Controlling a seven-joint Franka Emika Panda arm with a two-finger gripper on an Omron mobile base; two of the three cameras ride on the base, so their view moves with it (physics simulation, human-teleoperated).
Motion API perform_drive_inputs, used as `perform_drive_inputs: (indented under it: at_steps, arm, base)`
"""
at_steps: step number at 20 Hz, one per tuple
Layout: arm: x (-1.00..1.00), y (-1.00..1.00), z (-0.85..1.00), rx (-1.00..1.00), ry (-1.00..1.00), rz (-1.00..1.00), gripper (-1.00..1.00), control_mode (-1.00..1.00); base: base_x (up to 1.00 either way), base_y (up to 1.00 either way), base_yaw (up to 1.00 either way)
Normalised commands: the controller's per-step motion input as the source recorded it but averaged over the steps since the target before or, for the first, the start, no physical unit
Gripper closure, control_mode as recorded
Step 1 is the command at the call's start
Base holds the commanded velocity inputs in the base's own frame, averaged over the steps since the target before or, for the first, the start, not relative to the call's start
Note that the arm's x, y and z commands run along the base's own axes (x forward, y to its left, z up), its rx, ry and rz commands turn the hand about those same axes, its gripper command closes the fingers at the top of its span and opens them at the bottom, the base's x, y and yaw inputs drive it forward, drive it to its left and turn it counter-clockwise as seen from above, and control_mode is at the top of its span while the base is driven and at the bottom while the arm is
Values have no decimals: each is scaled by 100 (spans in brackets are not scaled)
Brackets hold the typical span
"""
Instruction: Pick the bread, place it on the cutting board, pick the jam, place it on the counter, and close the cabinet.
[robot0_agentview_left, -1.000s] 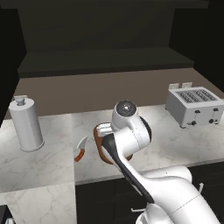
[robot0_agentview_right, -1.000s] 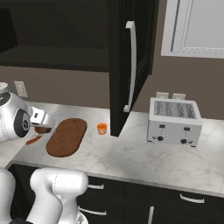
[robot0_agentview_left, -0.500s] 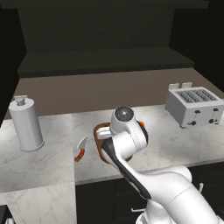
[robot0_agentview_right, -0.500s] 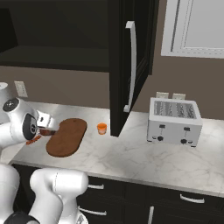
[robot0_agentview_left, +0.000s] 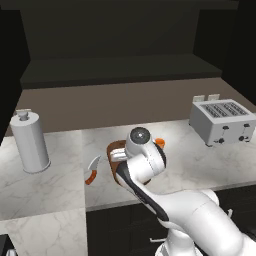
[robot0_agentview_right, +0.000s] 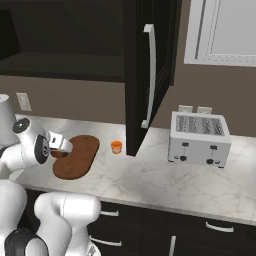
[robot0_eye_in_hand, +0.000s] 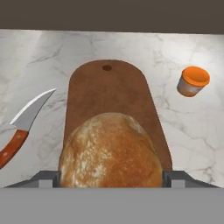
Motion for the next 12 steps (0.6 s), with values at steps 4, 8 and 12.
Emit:
perform_drive_inputs:
  at_steps: [4,8,12]
  arm:
    - [21,0,-33,0,0,0,100,-100]
    - [14,0,-28,0,0,0,100,-100]
    - [5,0,-19,0,0,0,100,-100]
  base:
    - [0,0,0]
    - [0,0,0]
    - [0,0,0]
